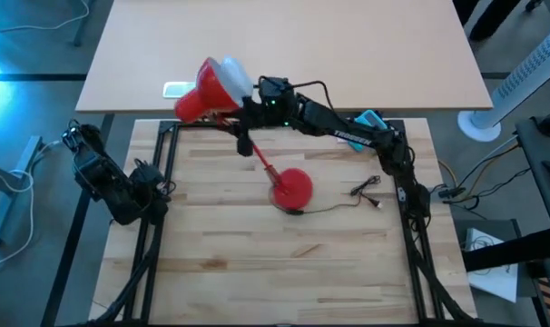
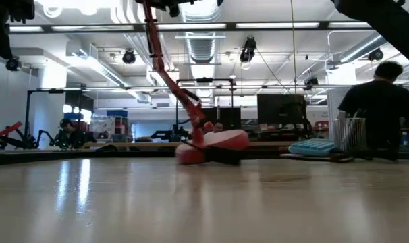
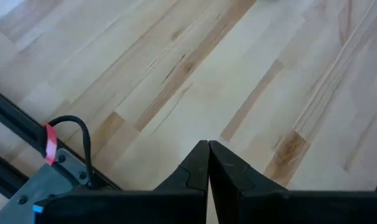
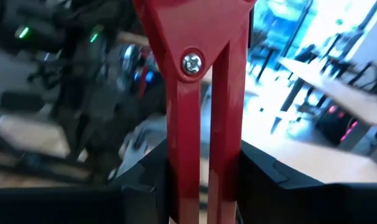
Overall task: Screw lightbulb
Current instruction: Insert the lightbulb into the orange desk lamp
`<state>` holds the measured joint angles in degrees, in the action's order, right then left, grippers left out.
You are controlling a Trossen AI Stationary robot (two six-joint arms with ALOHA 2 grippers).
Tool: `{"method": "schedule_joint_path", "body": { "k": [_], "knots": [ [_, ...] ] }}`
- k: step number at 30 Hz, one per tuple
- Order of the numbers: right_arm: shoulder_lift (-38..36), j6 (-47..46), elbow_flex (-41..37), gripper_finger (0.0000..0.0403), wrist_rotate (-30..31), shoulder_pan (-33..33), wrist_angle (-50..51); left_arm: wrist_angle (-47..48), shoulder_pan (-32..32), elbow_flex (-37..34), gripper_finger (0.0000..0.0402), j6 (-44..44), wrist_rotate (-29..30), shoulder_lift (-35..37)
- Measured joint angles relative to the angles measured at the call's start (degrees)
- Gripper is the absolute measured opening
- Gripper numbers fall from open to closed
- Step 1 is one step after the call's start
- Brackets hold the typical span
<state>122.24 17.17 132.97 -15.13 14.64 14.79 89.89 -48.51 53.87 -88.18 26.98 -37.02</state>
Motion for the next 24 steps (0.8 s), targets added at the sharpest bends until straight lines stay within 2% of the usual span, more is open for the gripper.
{"method": "schedule_joint_path", "body": {
  "k": [16,24],
  "knots": [
    [1.7,-6.4,-0.2,0.0112,-1.1,0.2,-16.6,0.2,0.0,-0.7,0.0000,-0.1,-0.1,1.3],
    [1.6,-6.0,-1.7,0.0097,-4.0,0.5,-16.1,0.2,0.0,-0.7,0.0000,-0.8,-0.3,1.2]
  ]
}}
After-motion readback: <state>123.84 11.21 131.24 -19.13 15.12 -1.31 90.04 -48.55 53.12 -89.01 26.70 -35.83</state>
